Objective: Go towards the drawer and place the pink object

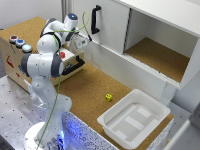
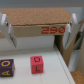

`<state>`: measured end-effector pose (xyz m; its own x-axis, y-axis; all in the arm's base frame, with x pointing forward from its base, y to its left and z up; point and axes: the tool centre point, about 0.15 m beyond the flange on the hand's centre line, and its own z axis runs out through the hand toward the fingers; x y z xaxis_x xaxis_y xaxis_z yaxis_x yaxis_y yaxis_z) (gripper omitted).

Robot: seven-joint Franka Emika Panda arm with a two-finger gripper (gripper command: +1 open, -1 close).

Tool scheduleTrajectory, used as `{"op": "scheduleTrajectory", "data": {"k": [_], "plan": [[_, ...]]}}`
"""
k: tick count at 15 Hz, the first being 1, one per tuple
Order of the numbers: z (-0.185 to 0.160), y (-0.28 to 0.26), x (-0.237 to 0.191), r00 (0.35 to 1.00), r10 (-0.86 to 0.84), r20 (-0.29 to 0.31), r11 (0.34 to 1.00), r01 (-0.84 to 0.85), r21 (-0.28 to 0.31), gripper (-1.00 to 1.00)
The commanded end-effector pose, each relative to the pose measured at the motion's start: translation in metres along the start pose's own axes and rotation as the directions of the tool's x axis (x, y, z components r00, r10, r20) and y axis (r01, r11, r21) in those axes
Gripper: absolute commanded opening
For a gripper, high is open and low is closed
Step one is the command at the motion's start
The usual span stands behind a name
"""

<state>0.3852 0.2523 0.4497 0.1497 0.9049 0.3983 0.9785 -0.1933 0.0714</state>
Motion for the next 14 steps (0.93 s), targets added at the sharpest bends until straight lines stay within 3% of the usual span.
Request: {"op": "scheduleTrajectory", "data": {"k": [1, 6, 10, 14], "plan": [[-0.041, -0.015, -0.036, 0.989, 0.122, 0.086, 0.976, -0.103, -0.191, 1.00], [-0.042, -0.007, -0.080, 0.935, 0.321, 0.151, 0.917, -0.267, -0.295, 1.00], [-0.044, -0.015, -0.112, 0.873, 0.454, 0.179, 0.872, -0.395, -0.288, 1.00], [-0.065, -0.024, -0.119, 0.856, 0.501, 0.125, 0.850, -0.459, -0.257, 1.00]]}}
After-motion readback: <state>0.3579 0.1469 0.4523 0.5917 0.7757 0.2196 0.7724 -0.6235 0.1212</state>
